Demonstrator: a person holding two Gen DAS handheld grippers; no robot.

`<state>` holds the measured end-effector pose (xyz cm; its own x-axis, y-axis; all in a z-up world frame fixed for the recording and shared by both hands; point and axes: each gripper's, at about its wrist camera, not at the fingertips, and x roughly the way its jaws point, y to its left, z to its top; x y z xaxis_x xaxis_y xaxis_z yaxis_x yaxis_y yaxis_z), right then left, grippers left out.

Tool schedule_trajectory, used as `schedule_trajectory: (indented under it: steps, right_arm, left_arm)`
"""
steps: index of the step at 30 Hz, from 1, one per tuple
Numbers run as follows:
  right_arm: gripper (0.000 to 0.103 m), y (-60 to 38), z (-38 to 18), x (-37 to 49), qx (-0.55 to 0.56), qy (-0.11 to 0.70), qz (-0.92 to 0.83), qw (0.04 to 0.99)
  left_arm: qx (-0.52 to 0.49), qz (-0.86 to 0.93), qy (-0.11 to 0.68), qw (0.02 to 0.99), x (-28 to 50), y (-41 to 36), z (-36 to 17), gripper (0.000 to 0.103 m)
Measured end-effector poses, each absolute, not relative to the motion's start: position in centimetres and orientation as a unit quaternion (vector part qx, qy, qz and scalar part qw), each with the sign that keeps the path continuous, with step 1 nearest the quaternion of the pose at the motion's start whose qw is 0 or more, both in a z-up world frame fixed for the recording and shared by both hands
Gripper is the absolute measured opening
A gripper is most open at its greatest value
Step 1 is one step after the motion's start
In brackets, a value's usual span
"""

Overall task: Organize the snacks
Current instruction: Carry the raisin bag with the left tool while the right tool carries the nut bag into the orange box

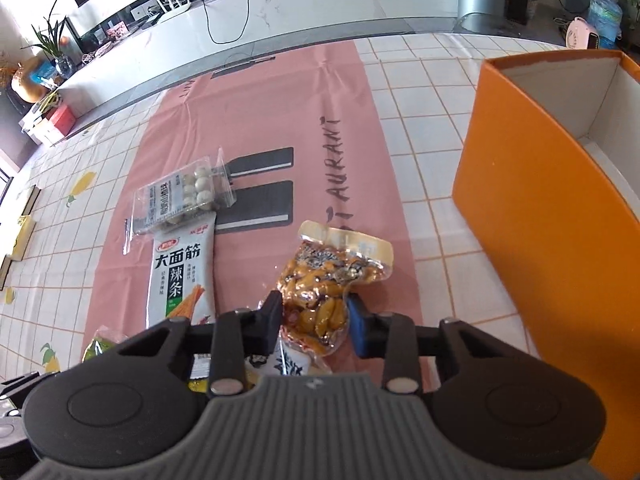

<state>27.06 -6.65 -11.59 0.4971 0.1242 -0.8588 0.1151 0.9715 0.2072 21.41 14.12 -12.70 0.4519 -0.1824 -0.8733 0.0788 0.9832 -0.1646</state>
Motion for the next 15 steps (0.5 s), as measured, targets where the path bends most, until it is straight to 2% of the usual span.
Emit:
schedule_trajectory:
  steps: [2,4,15]
  right_arm:
    - [0.031,-7.0,-11.6,27.0,0.125,0.502,0.005,0.856]
    - [0.022,-7.3,-11.0,26.6,0.130,0.489,0.009,0.863]
    - [0.021,-8.2,-8.6,24.5,0.112,0.470,0.021,0.875]
  left_arm:
    - [-0.057,-0.076,0.520,0.849,21.4,14.2,-12.6,0.051]
    - [-0.061,-0.069,0.520,0.849,21.2,14.4,-12.5,0.050]
    - [-0.099,-0.040,0.502,0.858,19.7,15.0,-10.1,0.049]
